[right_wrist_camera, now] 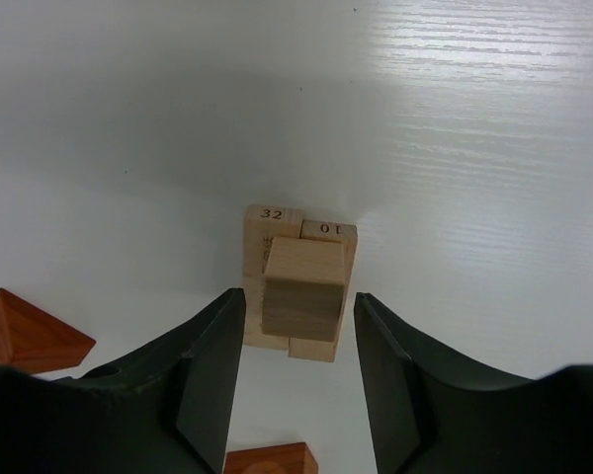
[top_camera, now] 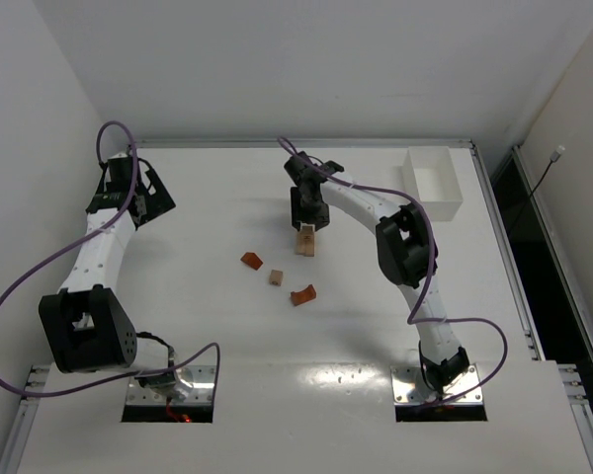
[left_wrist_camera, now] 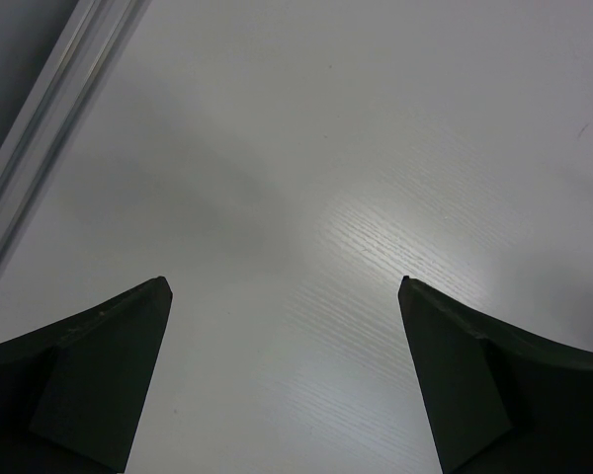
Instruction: Build the wood block tower
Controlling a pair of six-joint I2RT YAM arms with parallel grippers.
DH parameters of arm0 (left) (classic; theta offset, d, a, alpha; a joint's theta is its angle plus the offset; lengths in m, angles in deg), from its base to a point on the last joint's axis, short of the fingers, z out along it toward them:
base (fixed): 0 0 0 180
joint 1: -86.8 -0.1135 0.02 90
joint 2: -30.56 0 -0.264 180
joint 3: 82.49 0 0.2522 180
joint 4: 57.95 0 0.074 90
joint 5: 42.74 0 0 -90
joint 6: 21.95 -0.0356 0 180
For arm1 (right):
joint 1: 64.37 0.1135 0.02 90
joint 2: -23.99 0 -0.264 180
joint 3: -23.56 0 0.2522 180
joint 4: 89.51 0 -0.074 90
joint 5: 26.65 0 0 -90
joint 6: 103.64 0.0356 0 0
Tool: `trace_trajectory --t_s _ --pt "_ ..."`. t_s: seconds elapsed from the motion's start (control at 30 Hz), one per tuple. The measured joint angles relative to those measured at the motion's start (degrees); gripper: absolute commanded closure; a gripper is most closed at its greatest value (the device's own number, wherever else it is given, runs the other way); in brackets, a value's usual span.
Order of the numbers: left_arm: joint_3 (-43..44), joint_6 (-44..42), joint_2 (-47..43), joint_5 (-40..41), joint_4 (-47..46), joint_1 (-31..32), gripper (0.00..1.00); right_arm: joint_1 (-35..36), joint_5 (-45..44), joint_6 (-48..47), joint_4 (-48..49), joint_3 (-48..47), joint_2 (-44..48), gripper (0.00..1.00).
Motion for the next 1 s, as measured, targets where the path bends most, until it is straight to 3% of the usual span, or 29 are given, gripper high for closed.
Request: trace_trajectory --t_s 0.27,0.4,0.57,0.7,0.83,1.0 --pt "0.00 0.00 0.04 -0.15 -0.02 0.00 0.00 0.09 1.07 -3.78 1.55 0.02 0.39 0.53" --pt "0.00 -0.02 0.52 -0.35 -0.02 0.00 0.00 0.46 2.91 -10.32 4.59 4.98 6.99 0.53" --pt "0.00 -1.25 0.83 -1.46 -0.04 0.00 0.00 1.42 15.28 -30.69 8.92 17.99 25.73 0.43" --pt "0.07 -3.39 0.90 -2.45 0.04 0.00 0.00 2.62 25.11 -49.03 7.34 24.52 35.95 0.45" --pt "0.72 -5.20 1.36 -3.98 0.59 -0.22 0.00 4.37 31.67 -64.11 2.93 26.91 35.36 0.47" --pt "1.88 -6.45 2.60 -7.23 1.03 -2.73 0.00 8.22 34.45 -73.42 -0.74 26.49 27.80 0.51"
